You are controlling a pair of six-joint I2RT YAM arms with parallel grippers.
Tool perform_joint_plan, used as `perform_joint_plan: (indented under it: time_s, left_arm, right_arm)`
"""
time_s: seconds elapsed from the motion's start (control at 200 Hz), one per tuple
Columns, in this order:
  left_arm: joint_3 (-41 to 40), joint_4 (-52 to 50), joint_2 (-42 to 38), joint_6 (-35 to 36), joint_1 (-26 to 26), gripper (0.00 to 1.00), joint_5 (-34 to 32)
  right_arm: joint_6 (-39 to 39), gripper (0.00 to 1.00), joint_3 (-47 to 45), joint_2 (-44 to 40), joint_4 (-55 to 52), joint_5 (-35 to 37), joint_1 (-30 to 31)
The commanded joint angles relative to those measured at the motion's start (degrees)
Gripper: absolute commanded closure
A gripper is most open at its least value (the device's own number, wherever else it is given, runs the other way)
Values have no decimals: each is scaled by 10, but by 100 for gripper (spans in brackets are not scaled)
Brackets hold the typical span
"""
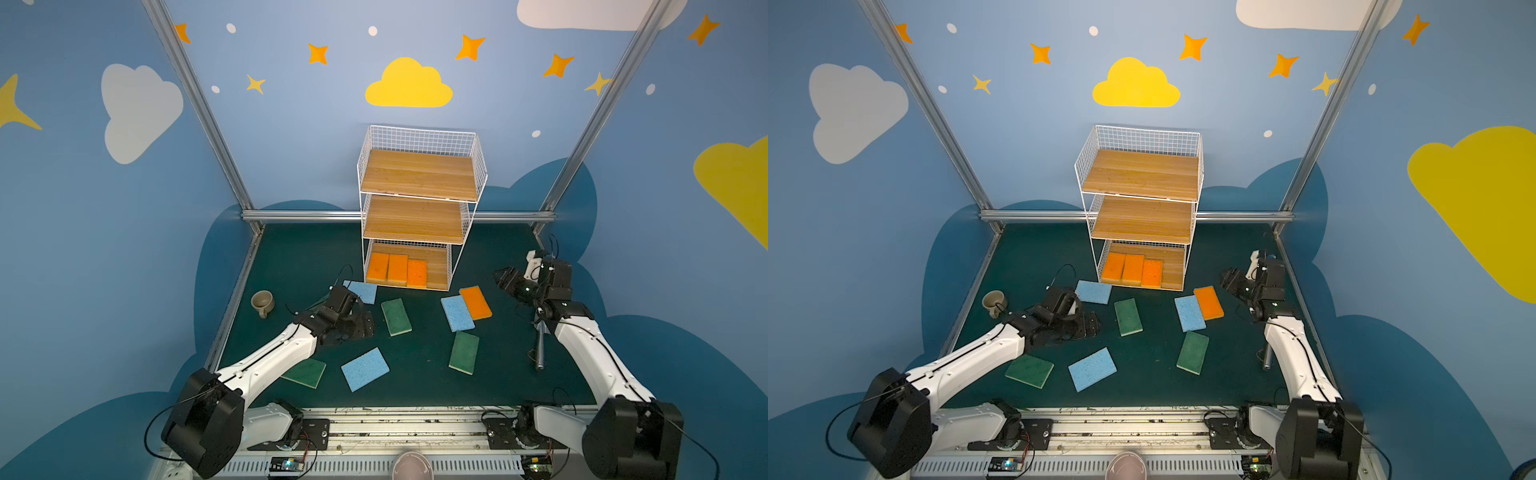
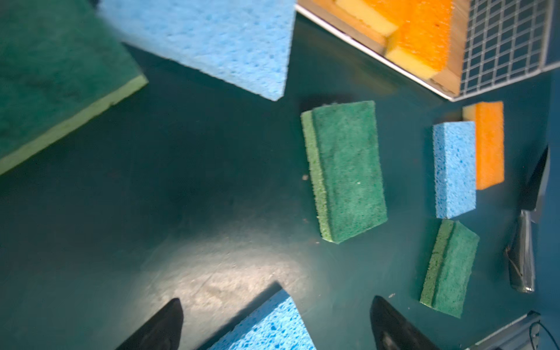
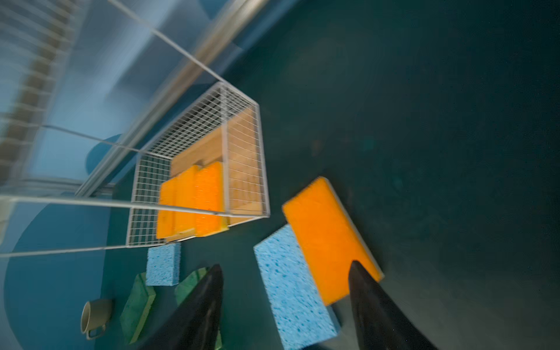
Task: Arrange cleaning sponges on a shelf
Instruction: Pick up the cleaning sponge at the middle-right of the table.
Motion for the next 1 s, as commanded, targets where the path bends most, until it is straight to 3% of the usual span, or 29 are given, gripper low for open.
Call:
perform_joint_plan:
  time_s: [0.0, 0.315, 0.526, 0.741, 0.996]
  left_arm:
    - [6, 33, 6, 11, -12, 1, -8]
    - [-44, 107, 14, -6, -15, 1, 18]
    - [-61, 124, 6, -7, -15, 1, 18]
    - [-69, 131, 6, -7, -15, 1, 19]
    - [-73, 127, -2, -6, -15, 0, 18]
  right_arm:
    - [13, 34, -5, 40, -53, -33, -23]
    - [-59, 66, 94, 260, -159, -128, -65]
    - [-55, 64, 61, 271, -111, -146, -64]
    - [-53, 51, 32, 263, -79, -152, -53]
    - [-47, 50, 14, 223, -69, -145, -51]
